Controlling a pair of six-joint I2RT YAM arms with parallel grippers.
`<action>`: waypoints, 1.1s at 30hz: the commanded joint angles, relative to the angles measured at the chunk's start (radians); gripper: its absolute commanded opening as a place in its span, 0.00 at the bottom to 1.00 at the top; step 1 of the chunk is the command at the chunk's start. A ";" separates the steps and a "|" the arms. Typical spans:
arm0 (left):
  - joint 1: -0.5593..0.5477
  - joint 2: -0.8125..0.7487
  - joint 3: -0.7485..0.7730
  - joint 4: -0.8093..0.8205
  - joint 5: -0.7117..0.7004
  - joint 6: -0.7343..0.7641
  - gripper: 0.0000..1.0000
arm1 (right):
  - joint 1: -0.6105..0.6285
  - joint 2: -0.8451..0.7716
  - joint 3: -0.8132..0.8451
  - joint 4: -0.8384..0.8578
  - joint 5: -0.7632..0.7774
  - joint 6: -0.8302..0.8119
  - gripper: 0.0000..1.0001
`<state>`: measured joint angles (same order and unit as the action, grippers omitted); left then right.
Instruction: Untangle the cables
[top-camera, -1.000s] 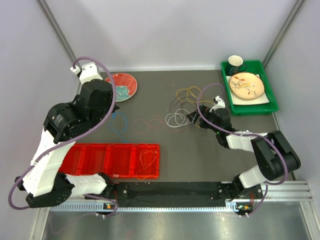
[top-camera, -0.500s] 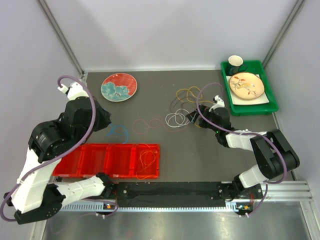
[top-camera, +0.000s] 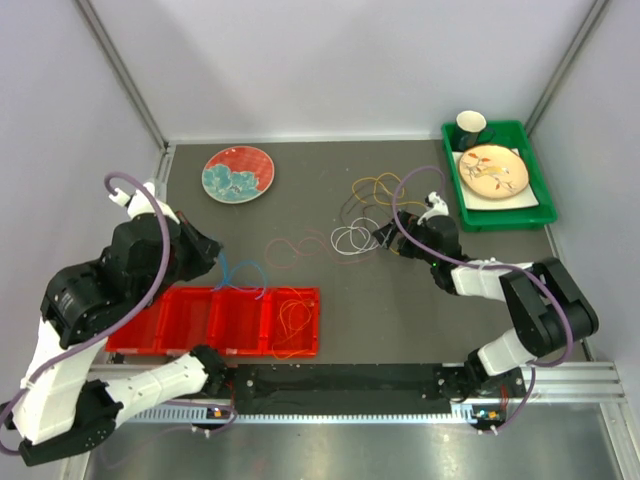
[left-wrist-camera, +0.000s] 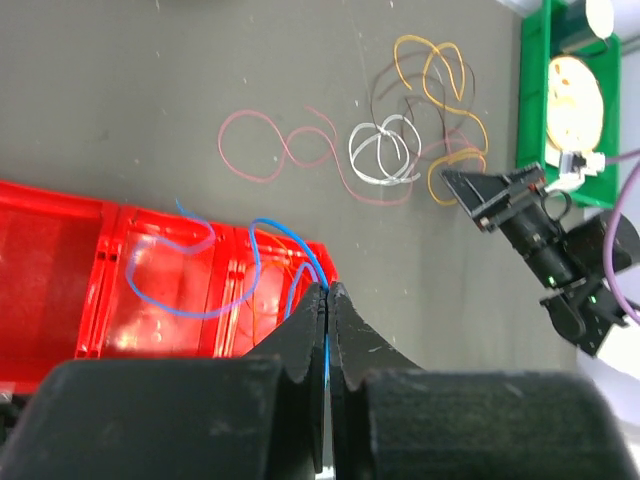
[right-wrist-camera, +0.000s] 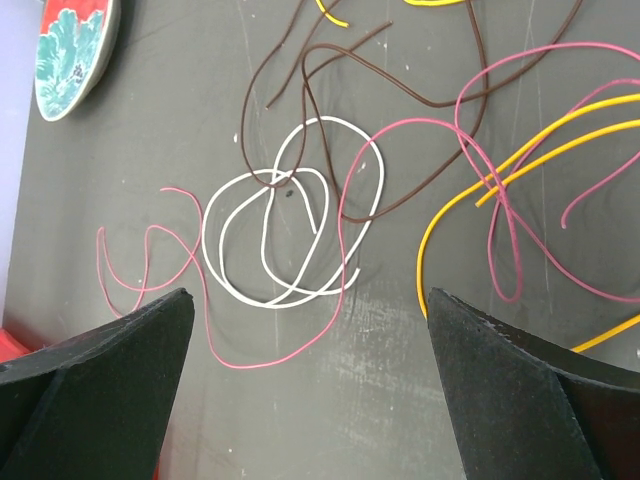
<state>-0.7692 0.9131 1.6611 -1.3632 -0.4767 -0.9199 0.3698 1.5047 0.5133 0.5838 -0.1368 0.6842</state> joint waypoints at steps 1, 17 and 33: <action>0.002 -0.054 -0.067 -0.145 0.064 -0.045 0.00 | -0.008 0.009 0.045 0.016 -0.009 0.006 0.99; 0.002 -0.201 -0.147 -0.143 0.217 -0.109 0.00 | 0.015 0.019 0.063 -0.029 0.006 0.009 0.99; 0.002 -0.263 -0.087 -0.146 0.291 -0.082 0.00 | 0.037 0.017 0.085 -0.088 0.031 0.009 0.99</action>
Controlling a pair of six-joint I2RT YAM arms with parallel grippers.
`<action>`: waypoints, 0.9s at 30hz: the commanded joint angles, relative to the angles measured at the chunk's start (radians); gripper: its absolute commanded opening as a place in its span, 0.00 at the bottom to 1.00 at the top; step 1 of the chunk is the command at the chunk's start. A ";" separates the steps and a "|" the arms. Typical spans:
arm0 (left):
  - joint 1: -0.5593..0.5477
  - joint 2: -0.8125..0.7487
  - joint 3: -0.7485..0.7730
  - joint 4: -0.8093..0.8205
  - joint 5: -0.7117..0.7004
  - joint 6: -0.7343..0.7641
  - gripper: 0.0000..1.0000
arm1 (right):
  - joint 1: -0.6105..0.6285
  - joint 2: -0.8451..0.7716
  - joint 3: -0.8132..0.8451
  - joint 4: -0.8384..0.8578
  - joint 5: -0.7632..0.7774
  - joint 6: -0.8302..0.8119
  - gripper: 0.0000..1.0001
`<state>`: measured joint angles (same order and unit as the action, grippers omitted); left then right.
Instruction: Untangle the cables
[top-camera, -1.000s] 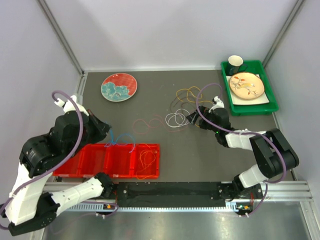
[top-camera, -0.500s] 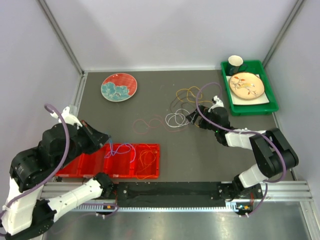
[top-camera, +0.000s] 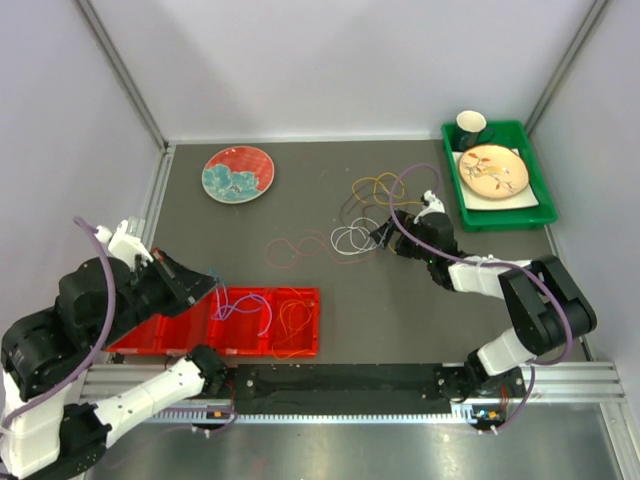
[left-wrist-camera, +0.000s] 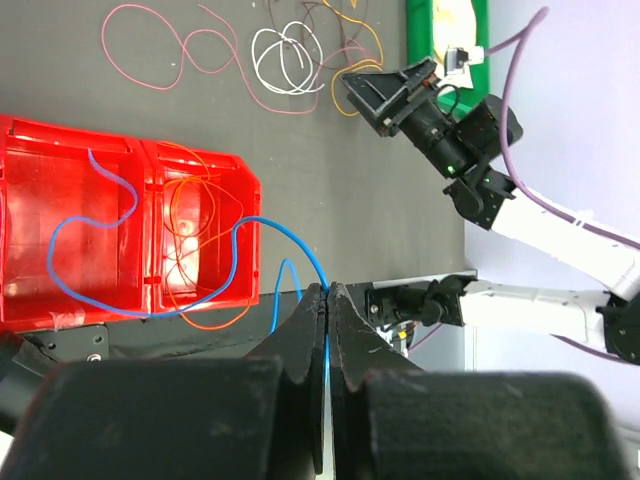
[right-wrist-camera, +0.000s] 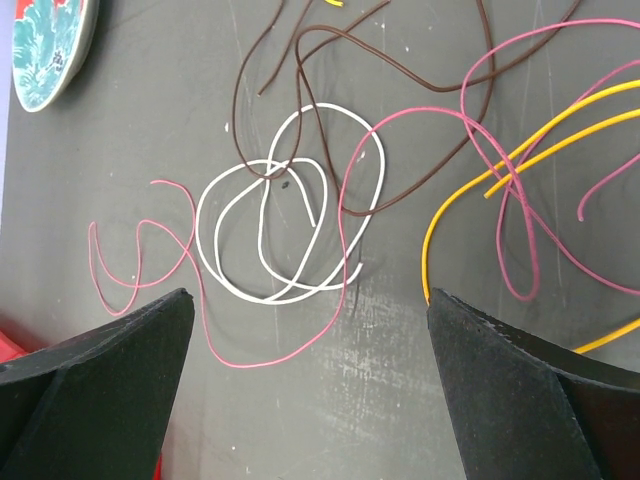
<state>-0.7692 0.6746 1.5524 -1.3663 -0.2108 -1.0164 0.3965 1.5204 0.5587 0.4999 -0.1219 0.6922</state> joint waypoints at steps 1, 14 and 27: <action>0.002 -0.035 0.021 -0.142 0.025 0.013 0.00 | 0.010 0.001 0.040 -0.006 0.016 0.001 0.99; 0.002 -0.049 -0.181 -0.140 -0.128 -0.023 0.00 | 0.025 0.006 0.055 -0.034 0.028 -0.003 0.99; 0.002 0.078 -0.405 -0.088 -0.395 -0.120 0.00 | 0.025 0.029 0.073 -0.035 0.025 -0.005 0.99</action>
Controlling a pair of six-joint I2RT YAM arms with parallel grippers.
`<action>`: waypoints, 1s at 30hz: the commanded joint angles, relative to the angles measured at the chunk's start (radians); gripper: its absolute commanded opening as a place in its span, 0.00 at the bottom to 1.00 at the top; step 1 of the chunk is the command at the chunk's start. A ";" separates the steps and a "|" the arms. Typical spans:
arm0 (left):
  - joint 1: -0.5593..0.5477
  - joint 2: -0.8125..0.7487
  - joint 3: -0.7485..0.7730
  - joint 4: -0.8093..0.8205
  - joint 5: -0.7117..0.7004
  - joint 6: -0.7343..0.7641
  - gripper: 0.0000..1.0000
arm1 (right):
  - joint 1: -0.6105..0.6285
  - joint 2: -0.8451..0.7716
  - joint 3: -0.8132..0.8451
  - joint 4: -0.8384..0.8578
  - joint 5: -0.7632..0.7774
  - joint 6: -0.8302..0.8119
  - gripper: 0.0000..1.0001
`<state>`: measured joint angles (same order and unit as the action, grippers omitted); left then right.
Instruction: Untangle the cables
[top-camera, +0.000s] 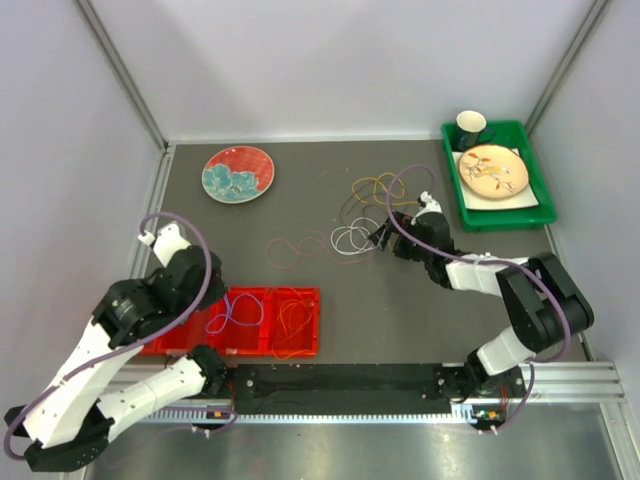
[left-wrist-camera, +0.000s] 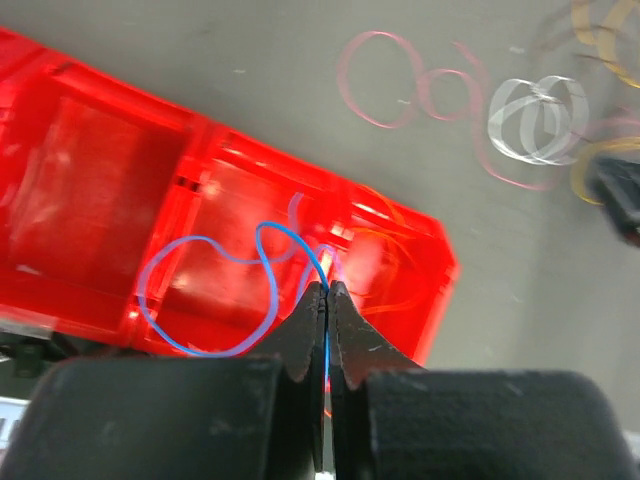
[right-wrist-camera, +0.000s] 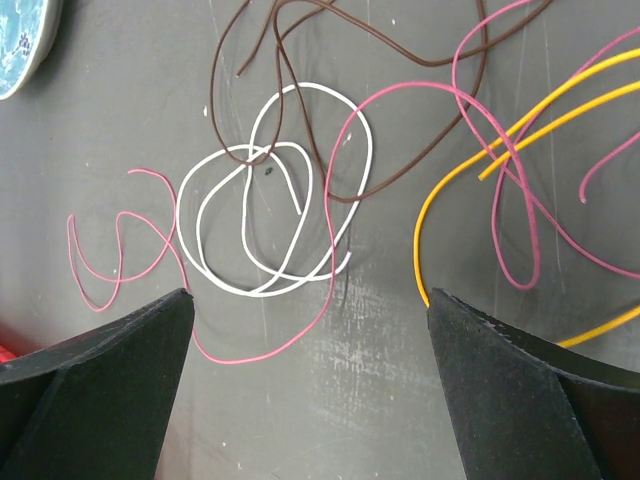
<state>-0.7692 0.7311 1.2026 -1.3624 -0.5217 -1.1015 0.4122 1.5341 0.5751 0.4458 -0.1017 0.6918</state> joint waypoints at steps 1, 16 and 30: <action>0.002 0.028 -0.084 -0.086 -0.084 -0.037 0.00 | 0.010 0.018 0.057 0.019 0.005 -0.005 0.99; 0.002 0.142 -0.265 0.034 -0.084 -0.095 0.00 | 0.010 0.029 0.068 0.027 0.004 -0.009 0.99; 0.002 0.229 -0.344 0.244 0.017 0.002 0.77 | 0.008 0.037 0.074 0.037 0.007 -0.014 0.99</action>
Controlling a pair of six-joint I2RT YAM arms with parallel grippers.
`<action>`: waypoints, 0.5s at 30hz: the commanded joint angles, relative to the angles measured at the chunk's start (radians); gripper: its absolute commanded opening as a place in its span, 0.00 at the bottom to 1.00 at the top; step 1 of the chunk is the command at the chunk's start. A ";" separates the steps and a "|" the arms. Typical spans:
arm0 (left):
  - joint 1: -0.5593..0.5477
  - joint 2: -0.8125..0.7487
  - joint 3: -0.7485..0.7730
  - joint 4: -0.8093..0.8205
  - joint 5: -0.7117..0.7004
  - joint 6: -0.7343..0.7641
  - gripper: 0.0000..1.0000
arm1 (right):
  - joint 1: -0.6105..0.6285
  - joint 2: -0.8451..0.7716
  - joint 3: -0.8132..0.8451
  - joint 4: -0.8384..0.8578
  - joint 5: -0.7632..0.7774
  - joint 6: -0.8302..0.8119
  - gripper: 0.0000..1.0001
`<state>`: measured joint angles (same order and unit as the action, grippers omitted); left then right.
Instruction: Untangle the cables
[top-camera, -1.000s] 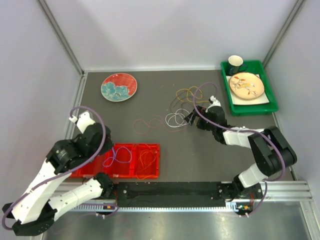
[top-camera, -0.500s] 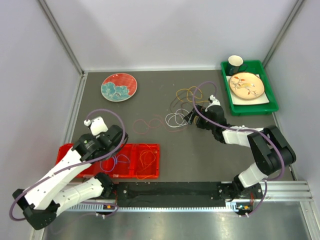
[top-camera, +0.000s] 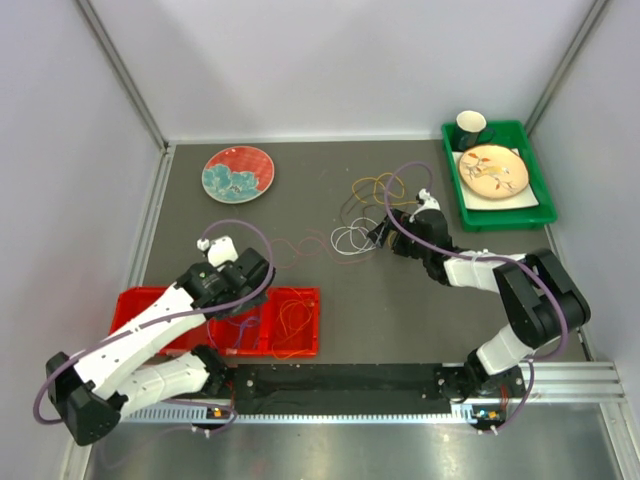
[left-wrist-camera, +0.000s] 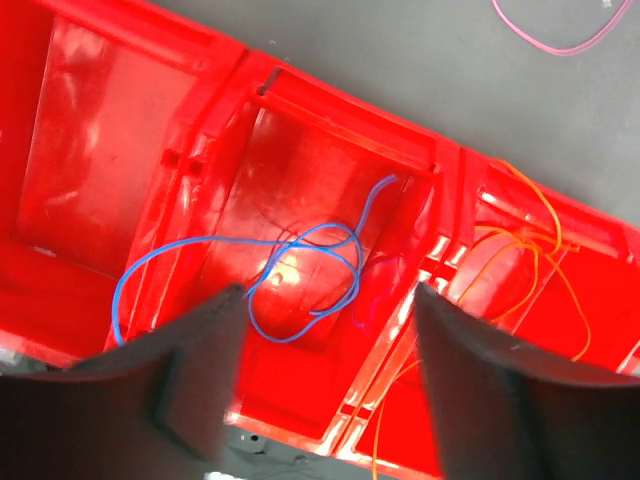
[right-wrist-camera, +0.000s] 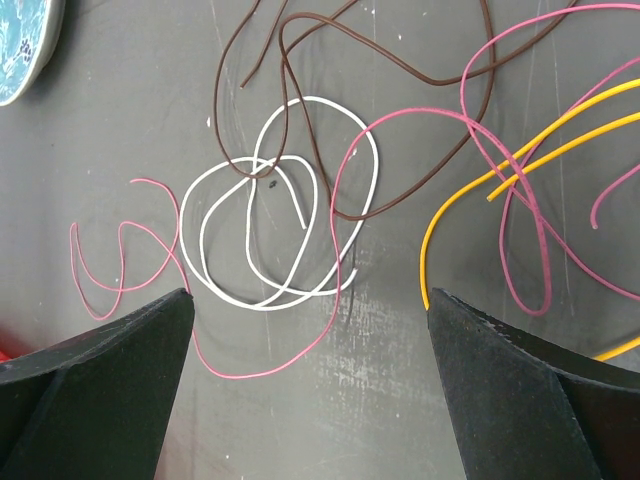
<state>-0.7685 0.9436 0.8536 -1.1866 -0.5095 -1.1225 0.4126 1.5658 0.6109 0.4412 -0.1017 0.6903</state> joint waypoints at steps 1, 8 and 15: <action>0.001 0.023 0.012 0.068 0.003 0.024 0.79 | 0.009 0.004 0.038 0.042 0.007 -0.015 0.99; 0.001 0.046 -0.005 0.173 0.077 0.101 0.62 | 0.009 -0.004 0.032 0.060 0.007 -0.020 0.99; -0.002 0.133 -0.050 0.234 0.170 0.087 0.59 | 0.008 -0.001 0.035 0.062 0.007 -0.021 0.99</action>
<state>-0.7685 1.0473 0.8375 -1.0290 -0.4004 -1.0435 0.4126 1.5661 0.6109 0.4496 -0.1017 0.6811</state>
